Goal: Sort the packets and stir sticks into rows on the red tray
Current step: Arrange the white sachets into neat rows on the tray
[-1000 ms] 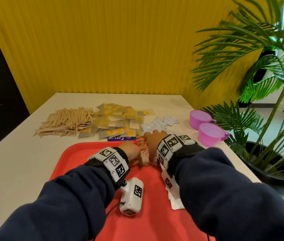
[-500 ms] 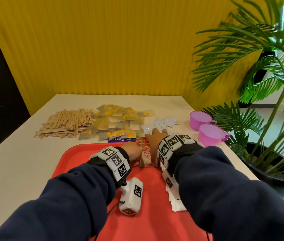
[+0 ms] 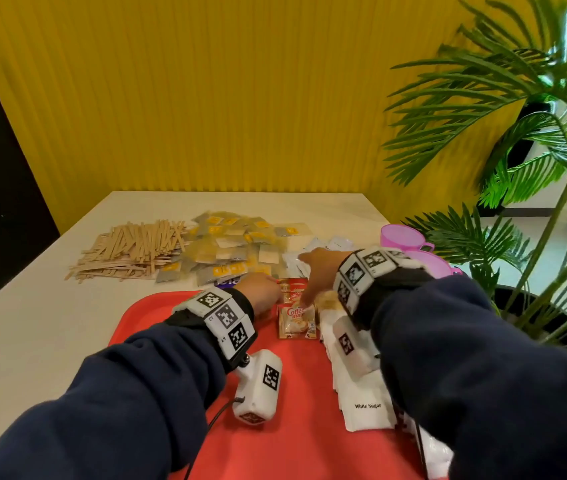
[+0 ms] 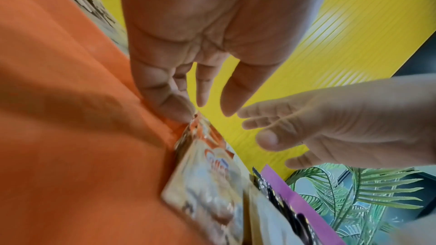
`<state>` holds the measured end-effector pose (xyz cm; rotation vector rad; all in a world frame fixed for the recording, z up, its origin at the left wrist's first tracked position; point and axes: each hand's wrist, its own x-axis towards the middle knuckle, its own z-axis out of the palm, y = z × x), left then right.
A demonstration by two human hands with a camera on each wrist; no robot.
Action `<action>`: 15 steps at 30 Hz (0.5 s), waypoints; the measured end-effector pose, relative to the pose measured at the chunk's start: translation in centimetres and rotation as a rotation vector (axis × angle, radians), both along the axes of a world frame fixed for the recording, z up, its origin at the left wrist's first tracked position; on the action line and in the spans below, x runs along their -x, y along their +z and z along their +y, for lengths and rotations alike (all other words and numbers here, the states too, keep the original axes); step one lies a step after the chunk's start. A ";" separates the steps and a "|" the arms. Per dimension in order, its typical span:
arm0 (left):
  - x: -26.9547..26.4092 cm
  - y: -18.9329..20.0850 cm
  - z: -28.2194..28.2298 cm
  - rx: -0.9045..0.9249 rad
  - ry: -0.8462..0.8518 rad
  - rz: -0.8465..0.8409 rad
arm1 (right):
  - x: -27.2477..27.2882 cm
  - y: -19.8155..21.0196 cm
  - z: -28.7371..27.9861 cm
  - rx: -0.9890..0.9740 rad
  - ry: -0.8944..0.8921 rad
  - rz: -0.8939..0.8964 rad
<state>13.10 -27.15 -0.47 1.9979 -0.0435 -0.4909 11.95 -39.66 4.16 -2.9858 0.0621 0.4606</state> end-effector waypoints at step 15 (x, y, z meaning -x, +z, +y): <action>-6.6 2.8 -3.0 -0.206 -0.095 -0.051 | -6.0 3.1 -8.3 0.057 -0.103 0.086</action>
